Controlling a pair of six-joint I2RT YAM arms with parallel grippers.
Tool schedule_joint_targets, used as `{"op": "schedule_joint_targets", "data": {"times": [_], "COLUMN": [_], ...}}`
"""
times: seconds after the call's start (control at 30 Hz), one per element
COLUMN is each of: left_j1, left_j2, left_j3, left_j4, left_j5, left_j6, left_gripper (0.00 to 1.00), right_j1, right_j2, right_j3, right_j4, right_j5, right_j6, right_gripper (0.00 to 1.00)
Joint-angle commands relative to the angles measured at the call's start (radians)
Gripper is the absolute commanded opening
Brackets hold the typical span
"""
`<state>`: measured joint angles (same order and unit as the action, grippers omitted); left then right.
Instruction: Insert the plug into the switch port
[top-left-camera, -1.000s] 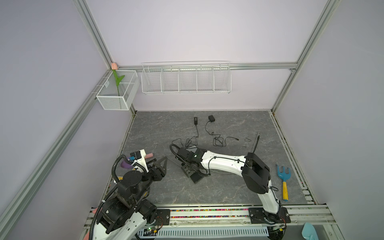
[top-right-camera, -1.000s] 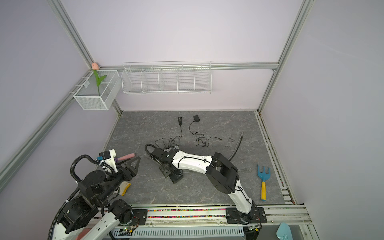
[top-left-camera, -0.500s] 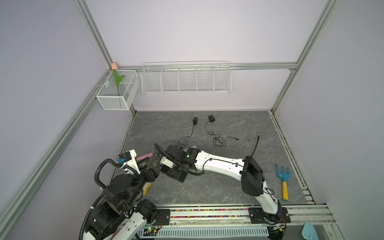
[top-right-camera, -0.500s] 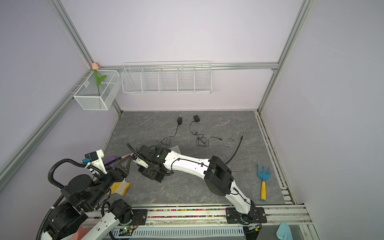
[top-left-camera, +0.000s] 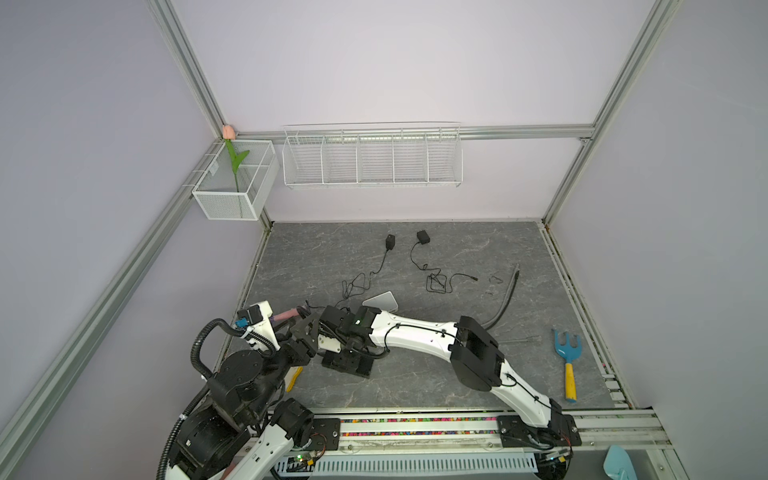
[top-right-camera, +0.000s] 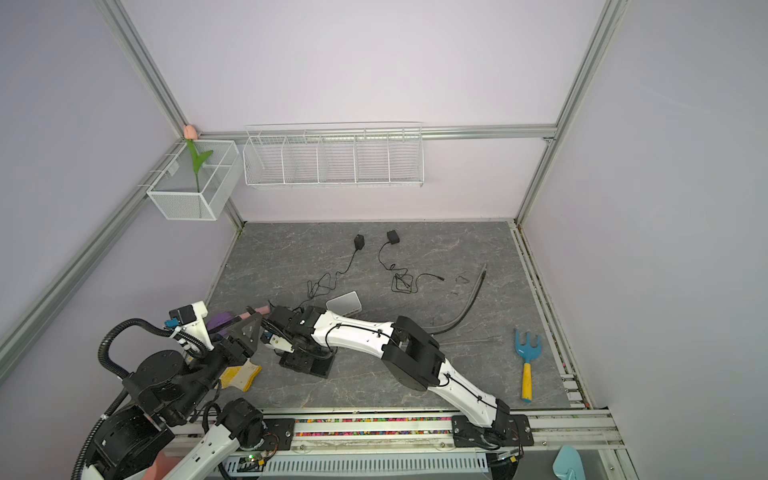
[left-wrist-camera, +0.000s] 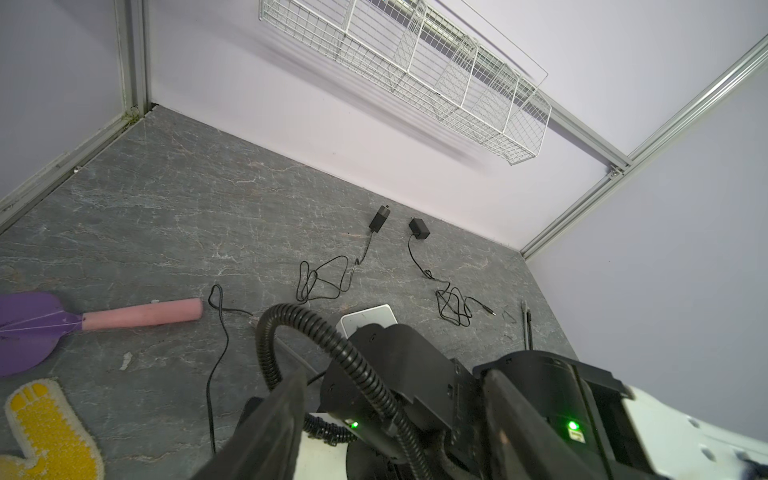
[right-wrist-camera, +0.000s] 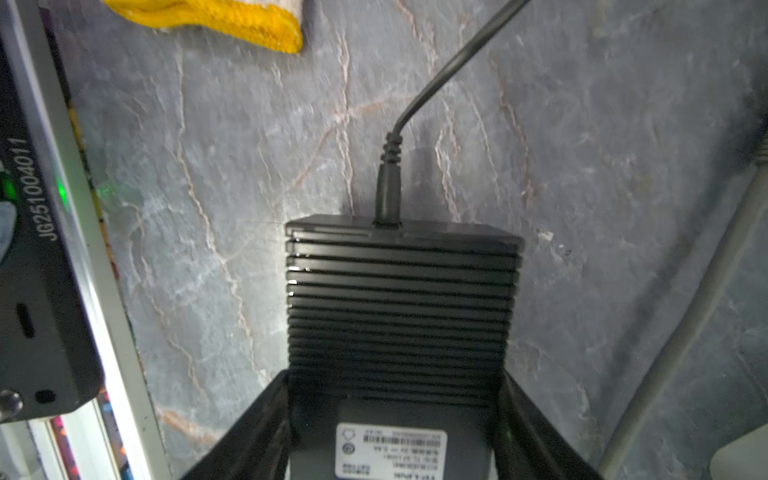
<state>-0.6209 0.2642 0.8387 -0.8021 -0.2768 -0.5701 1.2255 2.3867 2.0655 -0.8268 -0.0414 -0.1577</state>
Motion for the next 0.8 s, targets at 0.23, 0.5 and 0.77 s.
{"op": "schedule_joint_targets", "data": {"times": [0.23,0.5,0.77], "left_j1": [0.003,0.002,0.003], "left_j2": [0.008,0.035,0.058], "left_j3": [-0.004,-0.025,-0.147], "left_j4": [-0.017,-0.001,0.076], "left_j5": [-0.004,0.013,0.071], "left_j6": [0.005,0.012,-0.054], "left_gripper": [0.68,0.67,0.68], "right_j1": [-0.030,-0.048,-0.044], "right_j2": [-0.189,-0.364,-0.369], "right_j3": [-0.195,-0.418,-0.480], "right_j4": [0.067,0.133,0.137], "right_j5": [0.035,0.101,0.068], "right_j6": [-0.005,0.013,-0.006], "right_gripper": [0.77,0.84,0.94]}}
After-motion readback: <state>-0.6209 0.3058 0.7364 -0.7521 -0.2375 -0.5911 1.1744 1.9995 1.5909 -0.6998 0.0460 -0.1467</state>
